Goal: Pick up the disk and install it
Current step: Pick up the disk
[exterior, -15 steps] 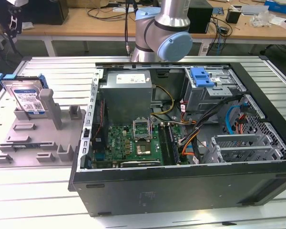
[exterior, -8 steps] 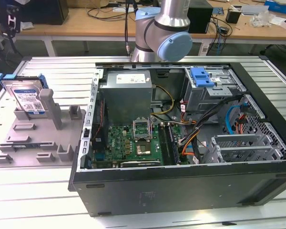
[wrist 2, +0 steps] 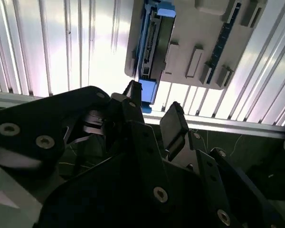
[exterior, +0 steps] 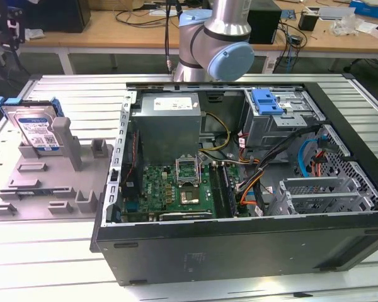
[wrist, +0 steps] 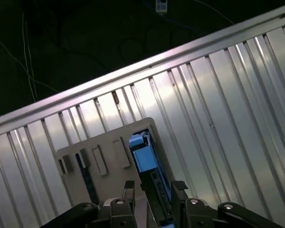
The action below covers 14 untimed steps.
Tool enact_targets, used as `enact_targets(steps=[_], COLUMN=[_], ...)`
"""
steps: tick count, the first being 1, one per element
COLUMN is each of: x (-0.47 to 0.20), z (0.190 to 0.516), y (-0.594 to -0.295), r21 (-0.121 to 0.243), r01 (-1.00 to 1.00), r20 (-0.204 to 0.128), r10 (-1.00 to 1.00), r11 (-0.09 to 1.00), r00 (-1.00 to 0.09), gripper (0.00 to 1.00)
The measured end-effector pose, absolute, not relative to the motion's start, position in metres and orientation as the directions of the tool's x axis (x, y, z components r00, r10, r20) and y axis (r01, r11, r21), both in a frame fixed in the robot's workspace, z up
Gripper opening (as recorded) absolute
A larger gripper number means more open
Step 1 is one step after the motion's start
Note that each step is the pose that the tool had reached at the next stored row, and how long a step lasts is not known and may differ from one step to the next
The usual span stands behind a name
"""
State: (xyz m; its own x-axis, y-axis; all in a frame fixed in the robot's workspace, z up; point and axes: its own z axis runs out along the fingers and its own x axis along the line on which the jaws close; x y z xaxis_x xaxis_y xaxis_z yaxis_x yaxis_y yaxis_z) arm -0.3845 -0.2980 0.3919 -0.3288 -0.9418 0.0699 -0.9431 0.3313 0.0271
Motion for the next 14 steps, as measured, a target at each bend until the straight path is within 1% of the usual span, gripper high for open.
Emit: enact_targets(steps=[4,7,14], x=[-0.3845,-0.3845,-0.3859], z=[0.3910,0.3905,0.3903], y=[-0.2980,-0.2980,-0.2979], r21=[0.027,0.027,0.027], r01=[-0.972,-0.983,-0.986], r20=[0.070,0.070,0.070], r10=[-0.970,-0.981,-0.984], r11=[0.234,0.184,0.165], r00=[-0.231,-0.182,-0.162], gripper=[0.44,0.44,0.44])
